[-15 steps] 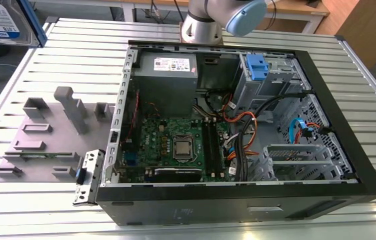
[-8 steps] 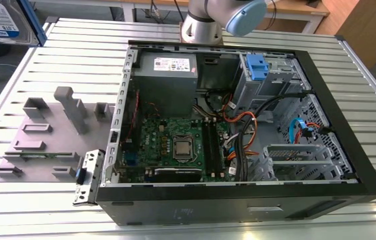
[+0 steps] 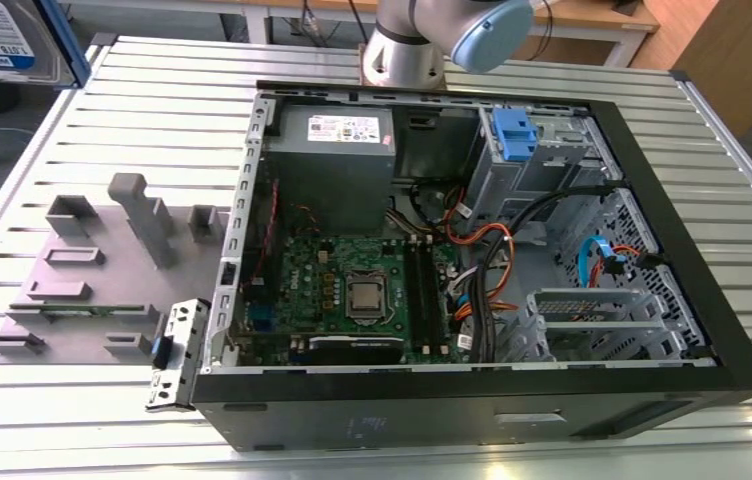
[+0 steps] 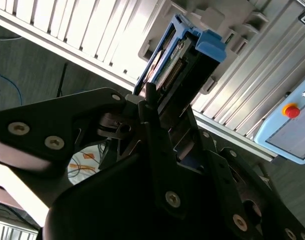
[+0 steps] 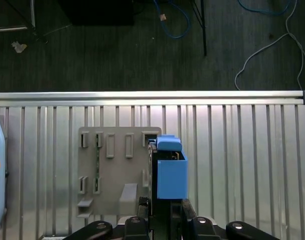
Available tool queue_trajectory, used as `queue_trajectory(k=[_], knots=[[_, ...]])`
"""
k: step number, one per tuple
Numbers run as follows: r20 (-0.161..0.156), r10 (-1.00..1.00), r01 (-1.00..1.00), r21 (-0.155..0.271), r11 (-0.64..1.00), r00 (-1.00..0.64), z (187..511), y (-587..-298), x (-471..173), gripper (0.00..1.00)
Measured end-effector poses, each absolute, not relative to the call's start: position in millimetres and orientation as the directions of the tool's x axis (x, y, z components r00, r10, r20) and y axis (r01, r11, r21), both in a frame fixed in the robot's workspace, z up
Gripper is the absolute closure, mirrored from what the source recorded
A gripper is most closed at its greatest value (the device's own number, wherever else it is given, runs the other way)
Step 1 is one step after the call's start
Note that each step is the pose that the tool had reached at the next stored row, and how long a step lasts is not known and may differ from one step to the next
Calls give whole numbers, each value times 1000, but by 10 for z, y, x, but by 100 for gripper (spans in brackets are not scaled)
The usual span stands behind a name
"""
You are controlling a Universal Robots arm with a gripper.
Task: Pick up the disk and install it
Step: 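Pick up the disk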
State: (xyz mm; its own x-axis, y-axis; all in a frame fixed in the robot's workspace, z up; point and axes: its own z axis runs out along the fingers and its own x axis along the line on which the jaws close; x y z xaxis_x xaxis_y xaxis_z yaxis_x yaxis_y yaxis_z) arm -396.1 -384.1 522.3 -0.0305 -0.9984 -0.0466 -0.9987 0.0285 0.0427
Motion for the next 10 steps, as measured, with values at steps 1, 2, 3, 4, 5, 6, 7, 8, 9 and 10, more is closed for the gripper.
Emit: queue_trajectory(k=[1, 2, 3, 4, 5, 6, 7, 8, 9, 10], knots=[[-47, -998, -999, 43, 29, -31, 5243, -3841, -3960, 65], [-47, -998, -999, 43, 29, -30, 5263, -3841, -3960, 65], [-47, -998, -999, 43, 29, -30, 5282, -3841, -3960, 65], [-47, -998, -999, 43, 29, -31, 5301, -3841, -3961, 65], [-47, -998, -999, 43, 29, -31, 5322, -3841, -3961, 65], [-47, -998, -999, 43, 29, -31, 5343, -3841, -3961, 65], [-47, -998, -999, 43, 28, -30, 5367, -3841, -3961, 65], [-47, -998, -999, 43, 29, -31, 5394, -3841, -3961, 65], [-47, -998, -999, 43, 29, -30, 5419, -3841, -3960, 65], [-47, -998, -999, 43, 29, -31, 5436, -3841, -3960, 65]])
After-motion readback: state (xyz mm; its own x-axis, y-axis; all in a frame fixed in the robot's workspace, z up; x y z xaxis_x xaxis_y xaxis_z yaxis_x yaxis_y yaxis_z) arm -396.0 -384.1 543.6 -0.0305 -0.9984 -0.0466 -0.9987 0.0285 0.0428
